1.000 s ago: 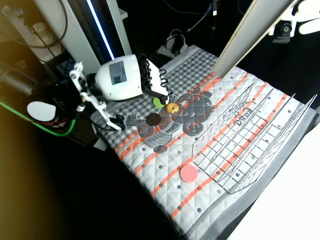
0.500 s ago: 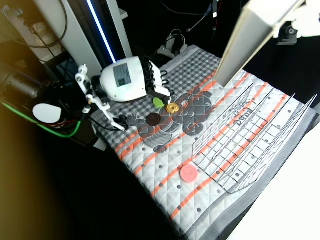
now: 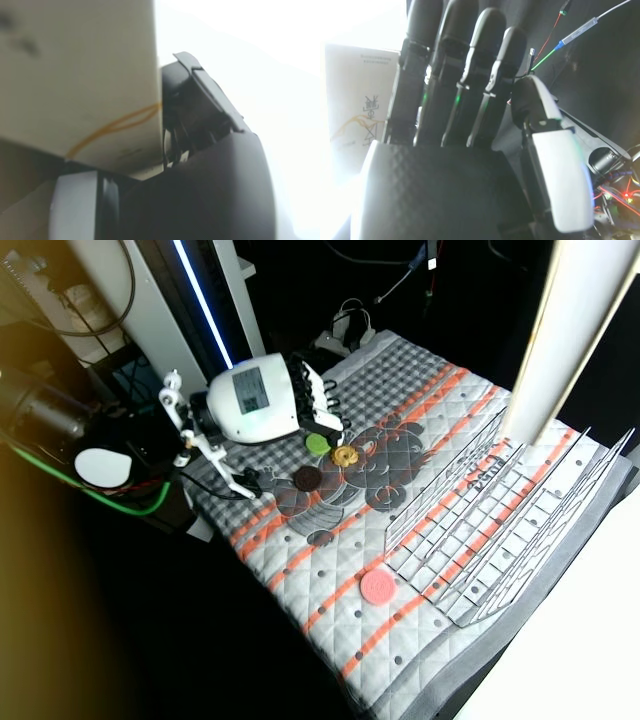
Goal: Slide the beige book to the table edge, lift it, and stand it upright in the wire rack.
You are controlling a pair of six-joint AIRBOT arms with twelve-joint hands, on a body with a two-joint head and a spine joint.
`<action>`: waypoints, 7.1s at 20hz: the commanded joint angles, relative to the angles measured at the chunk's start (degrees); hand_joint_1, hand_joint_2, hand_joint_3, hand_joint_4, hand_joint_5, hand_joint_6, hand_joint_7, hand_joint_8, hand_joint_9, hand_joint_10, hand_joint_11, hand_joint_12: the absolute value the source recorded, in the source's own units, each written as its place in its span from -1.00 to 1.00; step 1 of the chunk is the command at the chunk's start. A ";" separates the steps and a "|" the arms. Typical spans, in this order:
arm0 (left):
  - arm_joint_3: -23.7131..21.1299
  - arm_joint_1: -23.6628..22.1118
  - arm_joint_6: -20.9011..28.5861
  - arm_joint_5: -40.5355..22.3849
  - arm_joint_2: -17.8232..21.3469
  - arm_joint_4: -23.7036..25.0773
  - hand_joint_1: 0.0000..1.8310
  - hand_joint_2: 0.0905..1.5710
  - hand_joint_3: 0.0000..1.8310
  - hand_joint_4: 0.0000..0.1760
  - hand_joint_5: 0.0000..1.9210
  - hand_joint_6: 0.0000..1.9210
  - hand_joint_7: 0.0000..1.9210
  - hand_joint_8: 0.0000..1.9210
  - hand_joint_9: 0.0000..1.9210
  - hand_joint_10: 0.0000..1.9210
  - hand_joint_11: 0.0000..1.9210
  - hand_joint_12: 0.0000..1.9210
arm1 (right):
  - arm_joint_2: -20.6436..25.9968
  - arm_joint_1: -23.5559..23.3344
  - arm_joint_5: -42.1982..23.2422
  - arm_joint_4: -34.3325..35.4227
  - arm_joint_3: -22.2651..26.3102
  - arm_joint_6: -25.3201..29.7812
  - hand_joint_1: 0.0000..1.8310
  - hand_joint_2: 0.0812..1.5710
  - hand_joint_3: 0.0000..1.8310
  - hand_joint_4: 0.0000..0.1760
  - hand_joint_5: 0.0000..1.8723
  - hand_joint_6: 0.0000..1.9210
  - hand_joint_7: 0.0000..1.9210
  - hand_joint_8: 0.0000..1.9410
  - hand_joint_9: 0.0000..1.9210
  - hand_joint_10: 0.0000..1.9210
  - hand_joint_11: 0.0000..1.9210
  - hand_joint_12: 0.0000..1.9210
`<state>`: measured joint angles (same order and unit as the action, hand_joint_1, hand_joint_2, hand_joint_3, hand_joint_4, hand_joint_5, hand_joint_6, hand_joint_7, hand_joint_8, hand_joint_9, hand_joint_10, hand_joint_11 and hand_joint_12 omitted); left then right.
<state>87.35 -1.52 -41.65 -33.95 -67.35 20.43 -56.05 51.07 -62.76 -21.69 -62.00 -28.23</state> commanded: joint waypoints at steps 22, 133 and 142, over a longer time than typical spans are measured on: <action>-0.40 1.39 0.50 -9.90 -0.37 -1.74 0.22 0.50 -1.00 -1.00 -0.15 0.30 0.27 0.90 0.45 0.87 0.39 0.94 | -1.64 -0.29 -6.60 1.57 -1.04 1.75 -0.42 0.76 -1.00 -1.00 0.33 -1.00 0.40 -1.00 0.43 -1.00 0.20 -0.56; 3.41 18.15 -7.12 -19.47 -3.76 -24.25 0.50 0.40 -1.00 -1.00 0.33 -1.00 -0.01 0.11 0.62 -0.92 0.24 0.26 | -6.51 1.31 -6.79 0.97 -2.52 3.34 -0.42 0.72 -1.00 -1.00 0.28 -1.00 0.36 -1.00 0.43 -1.00 0.32 -0.89; 3.38 18.83 -8.29 -18.92 -4.15 -24.30 0.20 0.34 -1.00 -1.00 -0.19 -0.97 -0.24 -0.97 -0.15 -0.95 -0.26 -0.46 | -6.99 1.31 -6.83 0.84 -2.91 3.54 -0.43 0.71 -1.00 -1.00 0.31 -0.99 0.39 -1.00 0.44 -1.00 0.32 -0.90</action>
<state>90.35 17.96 -50.72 -45.52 -71.83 -2.52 -62.65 52.53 -62.78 -22.52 -64.93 -25.28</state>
